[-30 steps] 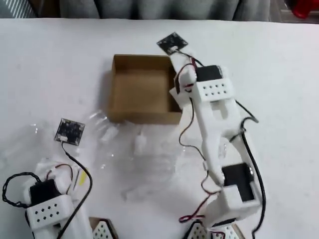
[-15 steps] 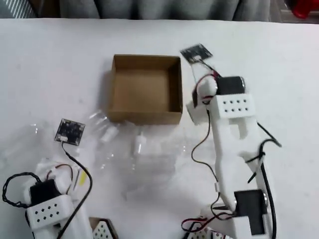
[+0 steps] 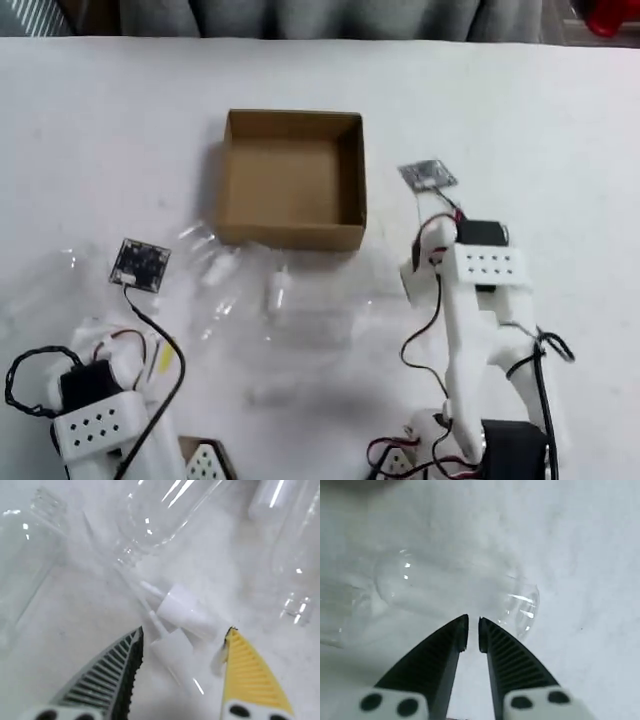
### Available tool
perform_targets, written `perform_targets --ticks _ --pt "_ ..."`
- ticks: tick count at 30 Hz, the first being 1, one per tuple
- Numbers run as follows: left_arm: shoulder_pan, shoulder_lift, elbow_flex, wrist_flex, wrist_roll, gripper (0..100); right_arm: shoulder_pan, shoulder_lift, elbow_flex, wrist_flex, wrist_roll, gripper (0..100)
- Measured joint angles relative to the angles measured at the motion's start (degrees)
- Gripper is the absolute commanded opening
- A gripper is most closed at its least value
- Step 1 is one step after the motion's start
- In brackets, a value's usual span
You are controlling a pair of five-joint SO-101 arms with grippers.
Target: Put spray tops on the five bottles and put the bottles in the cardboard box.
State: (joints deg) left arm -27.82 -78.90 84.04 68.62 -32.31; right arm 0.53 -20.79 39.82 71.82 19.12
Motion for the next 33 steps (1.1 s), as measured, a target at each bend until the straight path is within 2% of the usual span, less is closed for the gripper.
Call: perform_targets --ticks 7,15,25,33 --pt "0.0 0.0 0.0 0.0 0.0 25 9.0 -2.6 6.4 -4.7 1.9 1.5" --pt "0.0 0.0 0.0 0.0 0.0 25 10.4 -2.9 15.9 -24.2 5.0 1.8" --pt "0.0 0.0 -0.6 0.0 -0.4 25 10.4 -2.9 16.6 -25.8 6.0 1.6" --pt "-4.7 0.0 -17.4 7.1 -10.4 26 10.4 -2.9 16.6 -25.8 8.8 1.6"
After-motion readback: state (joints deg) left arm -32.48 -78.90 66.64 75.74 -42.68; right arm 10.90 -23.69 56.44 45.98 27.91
